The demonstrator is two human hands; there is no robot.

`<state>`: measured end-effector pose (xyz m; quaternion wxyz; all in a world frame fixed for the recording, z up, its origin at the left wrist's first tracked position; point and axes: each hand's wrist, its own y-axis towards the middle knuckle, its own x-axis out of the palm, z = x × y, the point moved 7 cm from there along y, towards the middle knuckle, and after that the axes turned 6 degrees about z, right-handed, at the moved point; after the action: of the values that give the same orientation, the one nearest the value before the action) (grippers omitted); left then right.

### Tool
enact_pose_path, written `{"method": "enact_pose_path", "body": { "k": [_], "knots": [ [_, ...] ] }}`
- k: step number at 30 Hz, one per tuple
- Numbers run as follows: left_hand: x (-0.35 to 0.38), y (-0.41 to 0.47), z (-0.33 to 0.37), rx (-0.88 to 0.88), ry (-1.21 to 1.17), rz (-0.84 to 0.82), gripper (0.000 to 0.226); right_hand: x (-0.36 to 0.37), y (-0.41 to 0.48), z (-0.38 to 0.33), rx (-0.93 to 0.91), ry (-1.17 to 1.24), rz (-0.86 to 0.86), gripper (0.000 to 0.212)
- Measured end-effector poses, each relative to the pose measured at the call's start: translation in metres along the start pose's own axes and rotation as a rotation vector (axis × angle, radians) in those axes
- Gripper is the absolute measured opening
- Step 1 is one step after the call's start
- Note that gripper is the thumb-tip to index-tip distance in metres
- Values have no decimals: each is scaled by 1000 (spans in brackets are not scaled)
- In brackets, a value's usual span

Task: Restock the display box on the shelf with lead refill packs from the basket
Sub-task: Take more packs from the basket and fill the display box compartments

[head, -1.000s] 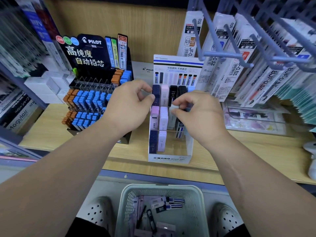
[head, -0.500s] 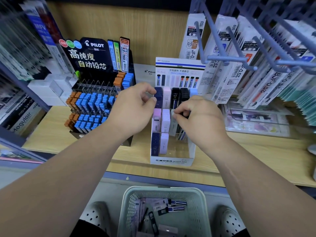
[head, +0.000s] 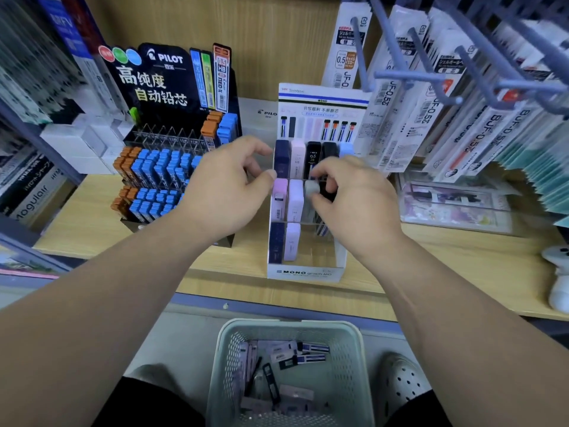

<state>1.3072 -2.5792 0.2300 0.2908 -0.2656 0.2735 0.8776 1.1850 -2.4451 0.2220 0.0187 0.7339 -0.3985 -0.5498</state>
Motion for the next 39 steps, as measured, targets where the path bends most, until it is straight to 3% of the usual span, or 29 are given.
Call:
{"method": "enact_pose_path", "body": {
  "k": [6,9,13,16,19,22,28,32,35,38,39],
  "knots": [
    [-23,-22,11,95,14,27,19,-52,-7,2,-44,193,292,19],
    [-34,-38,6,100,40,25,9,-71,-27,-2,-70,214,319,9],
    [-41,-74,-35,-39,50,-42,10,-43,-96,-11,-122,288,50,4],
    [-30,-127,-95,-226,92,-180,11,19,-170,4,-137,230,-411,11],
    [-10,-202,-160,-436,197,-391,13,82,-234,44,68,103,-890,34],
    [13,-258,-204,-592,241,-550,30,126,-268,72,297,36,-1114,52],
    [72,-304,-234,-768,135,-594,33,189,-316,95,651,52,-1196,72],
    [88,-312,-229,-758,34,-440,24,214,-320,113,798,28,-998,68],
    [86,-320,-237,-833,0,-421,21,231,-320,127,803,-63,-906,67],
    [91,-341,-240,-1143,-291,-394,20,251,-330,132,741,-150,-990,75],
    [94,-344,-238,-1167,-346,-398,19,257,-334,132,715,-173,-1026,77]
  ]
}}
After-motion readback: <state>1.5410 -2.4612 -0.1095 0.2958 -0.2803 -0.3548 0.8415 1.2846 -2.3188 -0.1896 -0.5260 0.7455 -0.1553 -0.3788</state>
